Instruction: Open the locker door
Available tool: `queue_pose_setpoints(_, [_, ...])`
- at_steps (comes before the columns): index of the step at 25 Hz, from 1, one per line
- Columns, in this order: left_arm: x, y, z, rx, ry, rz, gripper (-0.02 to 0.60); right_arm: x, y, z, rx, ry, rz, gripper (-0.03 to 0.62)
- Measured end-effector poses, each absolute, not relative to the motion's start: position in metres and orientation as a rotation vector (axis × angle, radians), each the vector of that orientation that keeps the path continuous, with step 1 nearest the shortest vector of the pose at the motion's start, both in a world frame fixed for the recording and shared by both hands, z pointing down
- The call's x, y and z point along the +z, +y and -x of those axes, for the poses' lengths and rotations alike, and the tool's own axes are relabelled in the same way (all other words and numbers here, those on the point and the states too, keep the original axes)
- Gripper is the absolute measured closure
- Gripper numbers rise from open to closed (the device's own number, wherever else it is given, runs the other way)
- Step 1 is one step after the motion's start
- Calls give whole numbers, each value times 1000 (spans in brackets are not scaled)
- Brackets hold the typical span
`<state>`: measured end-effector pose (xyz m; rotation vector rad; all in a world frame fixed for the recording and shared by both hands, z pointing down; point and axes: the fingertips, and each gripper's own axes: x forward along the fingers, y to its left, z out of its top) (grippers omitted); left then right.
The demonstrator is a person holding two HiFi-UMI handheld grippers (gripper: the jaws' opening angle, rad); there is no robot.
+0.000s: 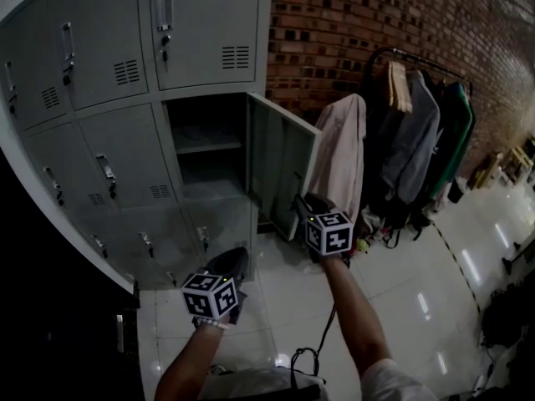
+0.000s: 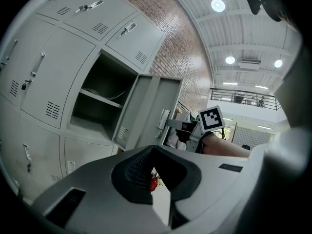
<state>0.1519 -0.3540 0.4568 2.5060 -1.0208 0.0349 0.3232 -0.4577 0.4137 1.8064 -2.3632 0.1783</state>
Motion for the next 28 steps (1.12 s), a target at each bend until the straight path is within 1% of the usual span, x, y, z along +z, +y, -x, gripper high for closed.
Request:
queue_pose_setpoints(5, [457,-353,-162,38,-1051,-2489,591,412,-457,-323,123,-2389,-1762,491])
queue_pose_setpoints(6, [458,-352,-163,38,-1060,-2484,591,412,-457,-323,100,-2390,-1754,470])
queue_pose_setpoints(11, [462,-346,-165,48,-1116,-2450,591,408,-444,-318,64,-2438,-1708,464])
queue_pose_setpoints(18, [474,-327,-145,48,-1220,-2356,591,402,-396,-328,83,-2545,-1669,465])
queue_pose_setpoints(20, [479,-321,-134,40,-1256,-2321,591,409,-383,-320,130,-2593,-1617,493])
queue_pose_setpoints(22, [481,-311,-127,31,-1275,-2298,591,419,-366,-312,163,-2619,-1591,590])
queue_pose_setpoints(25, [478,-293,-121,16,-1280,-2305,591,431,-340,-294,210,-2644,-1556,591])
queue_pose_setpoints(28, [482,-270,-107,4,-1273,-2315,591,452,-304,-260,285,-2665,-1490,592])
